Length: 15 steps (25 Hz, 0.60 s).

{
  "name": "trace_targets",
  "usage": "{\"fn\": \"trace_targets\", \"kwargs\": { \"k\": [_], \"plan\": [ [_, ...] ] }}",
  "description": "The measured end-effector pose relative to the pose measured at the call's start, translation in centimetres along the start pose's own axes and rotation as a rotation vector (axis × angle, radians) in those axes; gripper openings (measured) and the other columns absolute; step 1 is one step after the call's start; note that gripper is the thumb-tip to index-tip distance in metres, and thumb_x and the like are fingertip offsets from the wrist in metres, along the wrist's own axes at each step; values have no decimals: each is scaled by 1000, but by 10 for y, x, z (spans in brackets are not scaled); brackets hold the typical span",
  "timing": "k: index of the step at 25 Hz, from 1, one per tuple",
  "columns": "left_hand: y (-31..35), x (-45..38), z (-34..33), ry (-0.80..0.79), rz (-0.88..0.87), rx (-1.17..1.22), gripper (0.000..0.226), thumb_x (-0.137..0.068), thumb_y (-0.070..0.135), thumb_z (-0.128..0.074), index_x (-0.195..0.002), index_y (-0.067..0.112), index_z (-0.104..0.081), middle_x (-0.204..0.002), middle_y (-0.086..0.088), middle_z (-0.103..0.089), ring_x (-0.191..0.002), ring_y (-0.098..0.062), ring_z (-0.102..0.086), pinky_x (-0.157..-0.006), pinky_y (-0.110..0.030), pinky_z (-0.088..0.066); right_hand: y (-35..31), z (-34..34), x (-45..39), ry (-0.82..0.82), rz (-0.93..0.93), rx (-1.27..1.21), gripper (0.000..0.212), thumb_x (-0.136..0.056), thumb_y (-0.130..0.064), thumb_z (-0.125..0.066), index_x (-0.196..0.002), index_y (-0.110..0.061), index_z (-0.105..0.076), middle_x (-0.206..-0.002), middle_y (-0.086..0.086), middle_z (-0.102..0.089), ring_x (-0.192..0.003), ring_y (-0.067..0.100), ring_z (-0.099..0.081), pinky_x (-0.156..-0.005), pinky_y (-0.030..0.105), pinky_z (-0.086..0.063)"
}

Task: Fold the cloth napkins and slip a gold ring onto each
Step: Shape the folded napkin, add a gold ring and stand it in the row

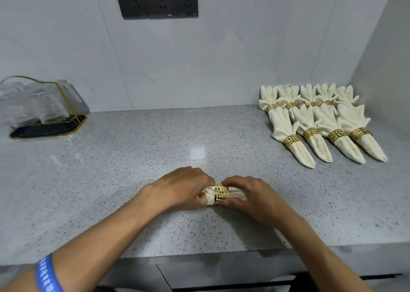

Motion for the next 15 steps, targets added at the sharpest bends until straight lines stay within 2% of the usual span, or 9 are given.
{"fn": "trace_targets", "kwargs": {
  "k": [2, 4, 6, 8, 10, 13, 15],
  "plan": [
    [-2, 9, -4, -27, 42, -20, 19, -90, 31, -65, -105, 30, -53, -87, 9, -61, -72, -7, -59, -59, -19, -47, 2, -3, 3, 0, 37, 77, 49, -84, -47, -70, -130, -38, -56, -115, -13, -65, -96, 6, -56, -84, 32, -51],
    [-8, 16, -5, 40, 52, -53, 23, -92, 33, -64, -112, 33, -53, -93, 10, -63, -78, -8, -60, -65, -22, -49, 5, -5, 8, 79, 104, 122, 53, -83, -40, -75, -132, -32, -56, -117, -11, -65, -98, 8, -55, -84, 29, -50],
    [-9, 19, -2, 82, 54, -18, 23, -95, 32, -60, -117, 34, -56, -92, 10, -67, -75, -7, -60, -63, -23, -48, 5, -4, 11, 144, 100, 115, 47, -85, -36, -74, -129, -30, -59, -108, -9, -66, -91, 8, -55, -76, 30, -52],
    [-10, 19, 1, 62, 65, 0, 25, -96, 31, -60, -120, 33, -56, -91, 11, -67, -73, -5, -60, -59, -19, -43, 3, -4, 12, 141, 92, 139, 39, -88, -35, -70, -126, -31, -60, -102, -8, -66, -86, 8, -55, -72, 30, -52],
    [-7, 17, 2, 72, 81, -46, 29, -95, 32, -60, -123, 30, -53, -96, 9, -66, -77, -7, -59, -61, -19, -40, 6, -5, 13, 144, 115, 206, 35, -89, -32, -69, -123, -30, -62, -99, -6, -67, -84, 10, -56, -70, 30, -52],
    [15, 5, -10, 178, 41, -180, 45, -90, 50, -60, -126, 25, -47, -112, 8, -60, -98, -12, -54, -91, -28, -39, 6, -10, 13, 167, 105, 235, 27, -90, -26, -67, -116, -26, -66, -93, -3, -68, -79, 13, -56, -70, 32, -51],
    [30, -6, -19, 225, 18, -206, 44, -90, 48, -61, -123, 22, -49, -115, 6, -59, -109, -15, -50, -105, -34, -29, 2, -14, 12, 163, 112, 235, 21, -88, -20, -67, -109, -23, -69, -86, -4, -68, -75, 14, -55, -68, 32, -49]
  ]
}}
Point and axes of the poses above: each hand's wrist, its own x-axis away from the middle knuckle, its own z-axis out of the back of the hand, y = z × x, the point moved 2 cm from there along -x, towards the middle knuckle
